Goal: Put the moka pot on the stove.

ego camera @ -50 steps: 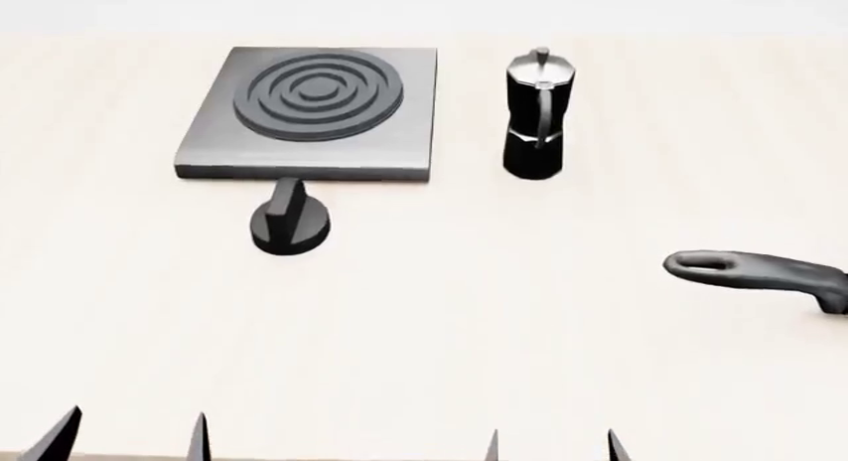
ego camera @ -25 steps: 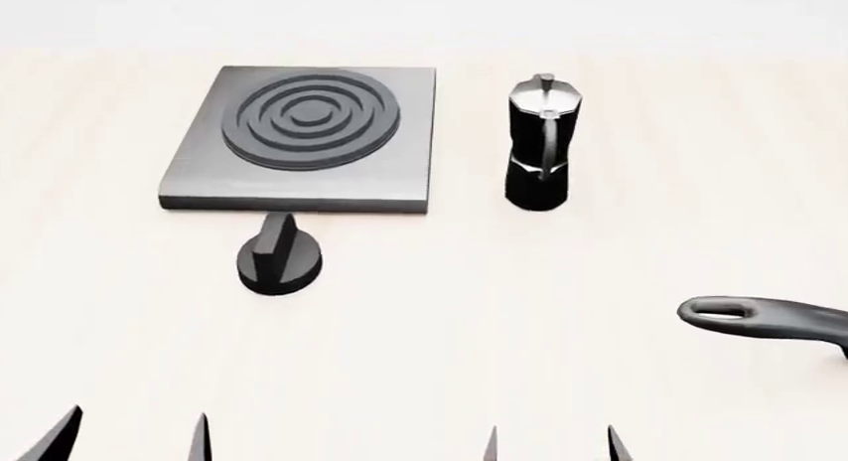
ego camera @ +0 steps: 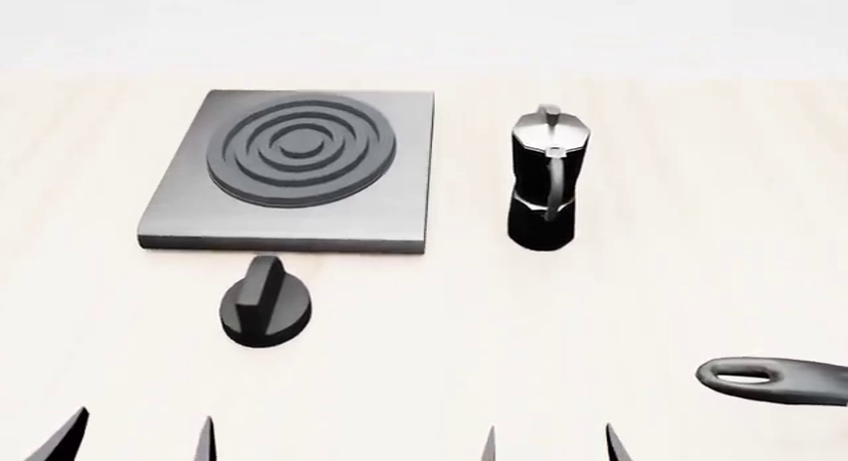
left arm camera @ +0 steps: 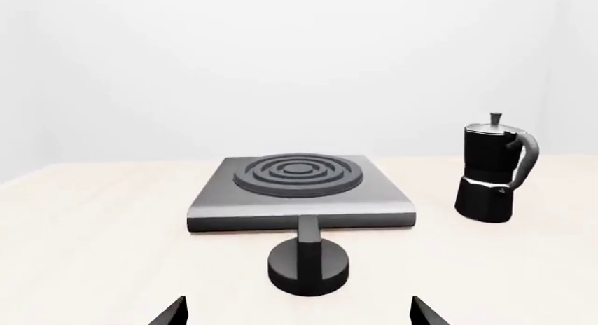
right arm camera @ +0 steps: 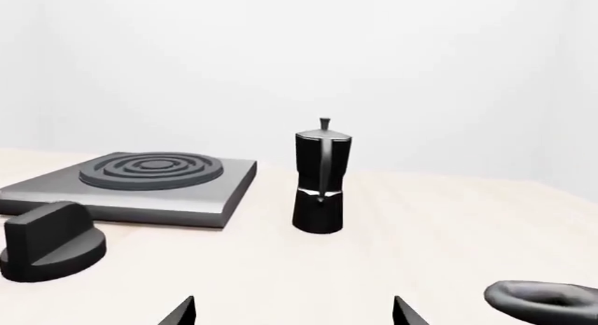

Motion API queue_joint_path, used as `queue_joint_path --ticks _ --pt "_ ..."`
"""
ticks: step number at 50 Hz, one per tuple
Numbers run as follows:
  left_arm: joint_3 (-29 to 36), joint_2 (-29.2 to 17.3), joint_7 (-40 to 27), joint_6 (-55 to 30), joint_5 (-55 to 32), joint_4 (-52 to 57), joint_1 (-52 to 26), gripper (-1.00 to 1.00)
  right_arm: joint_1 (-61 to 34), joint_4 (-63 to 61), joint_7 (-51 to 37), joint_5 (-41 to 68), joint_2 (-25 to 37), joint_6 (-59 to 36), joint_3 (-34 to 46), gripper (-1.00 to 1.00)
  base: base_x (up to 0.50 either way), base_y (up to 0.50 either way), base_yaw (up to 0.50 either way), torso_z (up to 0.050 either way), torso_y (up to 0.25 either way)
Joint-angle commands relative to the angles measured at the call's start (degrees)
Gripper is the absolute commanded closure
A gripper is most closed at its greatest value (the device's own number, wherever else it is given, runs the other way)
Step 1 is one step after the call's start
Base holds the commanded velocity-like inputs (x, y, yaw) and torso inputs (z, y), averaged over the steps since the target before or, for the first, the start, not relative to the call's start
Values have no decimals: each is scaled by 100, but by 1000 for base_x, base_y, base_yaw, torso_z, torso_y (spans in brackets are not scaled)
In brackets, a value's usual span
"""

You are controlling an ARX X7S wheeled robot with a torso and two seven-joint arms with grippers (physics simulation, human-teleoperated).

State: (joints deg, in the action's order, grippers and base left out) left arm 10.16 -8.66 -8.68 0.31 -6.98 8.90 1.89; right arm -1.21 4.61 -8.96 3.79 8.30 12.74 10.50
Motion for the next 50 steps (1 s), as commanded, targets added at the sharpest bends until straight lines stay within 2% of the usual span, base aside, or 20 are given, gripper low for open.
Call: queue_joint_path --ticks 1,50 --pt "59 -44 -35 28 -28 -69 -27 -100 -8 6 -38 40 40 17 53 -100 215 0 0 0 0" --pt "248 -200 -188 21 -169 -54 -79 -100 -33 41 -213 265 144 109 197 -100 217 0 0 0 0"
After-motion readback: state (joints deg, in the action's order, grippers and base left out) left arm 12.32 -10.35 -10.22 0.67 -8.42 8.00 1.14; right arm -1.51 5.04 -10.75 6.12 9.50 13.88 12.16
